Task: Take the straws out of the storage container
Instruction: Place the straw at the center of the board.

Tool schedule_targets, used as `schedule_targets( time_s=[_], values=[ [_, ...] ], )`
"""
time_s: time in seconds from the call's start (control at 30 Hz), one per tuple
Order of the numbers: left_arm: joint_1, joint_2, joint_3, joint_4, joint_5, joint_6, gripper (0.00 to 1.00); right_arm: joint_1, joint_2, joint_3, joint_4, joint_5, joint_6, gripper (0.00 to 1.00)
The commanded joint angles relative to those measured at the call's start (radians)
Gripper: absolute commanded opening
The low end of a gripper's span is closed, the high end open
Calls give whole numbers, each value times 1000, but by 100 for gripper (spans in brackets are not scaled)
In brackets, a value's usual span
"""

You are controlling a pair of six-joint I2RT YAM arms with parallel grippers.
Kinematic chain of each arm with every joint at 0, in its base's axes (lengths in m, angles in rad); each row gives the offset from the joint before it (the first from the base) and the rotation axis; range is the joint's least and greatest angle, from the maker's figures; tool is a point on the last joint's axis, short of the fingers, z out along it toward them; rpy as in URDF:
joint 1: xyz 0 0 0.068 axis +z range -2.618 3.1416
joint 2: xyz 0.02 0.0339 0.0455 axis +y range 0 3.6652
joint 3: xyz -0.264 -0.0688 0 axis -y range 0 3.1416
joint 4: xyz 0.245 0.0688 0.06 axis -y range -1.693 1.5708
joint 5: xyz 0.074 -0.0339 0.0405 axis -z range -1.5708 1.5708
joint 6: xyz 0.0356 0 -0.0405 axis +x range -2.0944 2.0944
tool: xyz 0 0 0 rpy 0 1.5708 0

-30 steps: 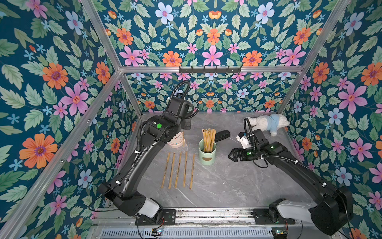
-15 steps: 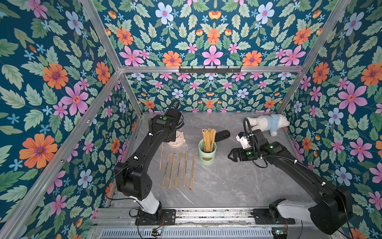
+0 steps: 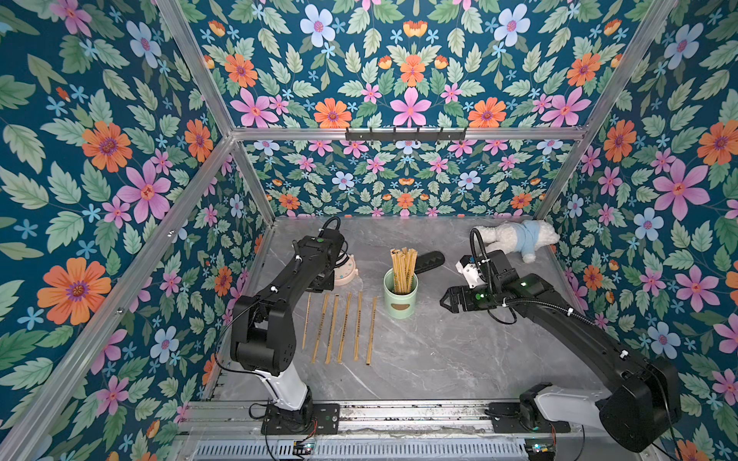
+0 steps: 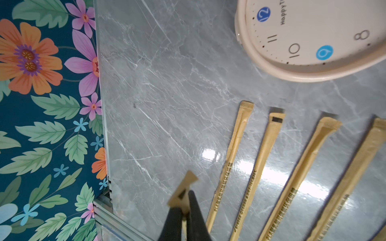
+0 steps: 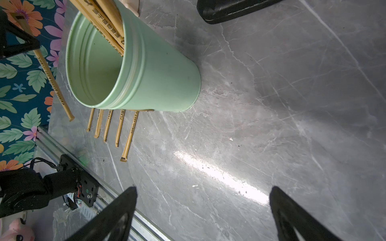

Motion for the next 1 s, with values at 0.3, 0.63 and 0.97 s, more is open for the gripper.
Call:
schedule_targets(
  time_s=[0.3,0.63,0.97],
  values=[
    [23,27,-88,92,17,7,8,1,-1,-2,7,-7,-1,99],
    [32,64,-96,130,24,12,8,1,8,-2,8,-7,-1,99],
    [38,97,-101,156,30,17,9,1,16,-2,8,-5,-2,99]
  ],
)
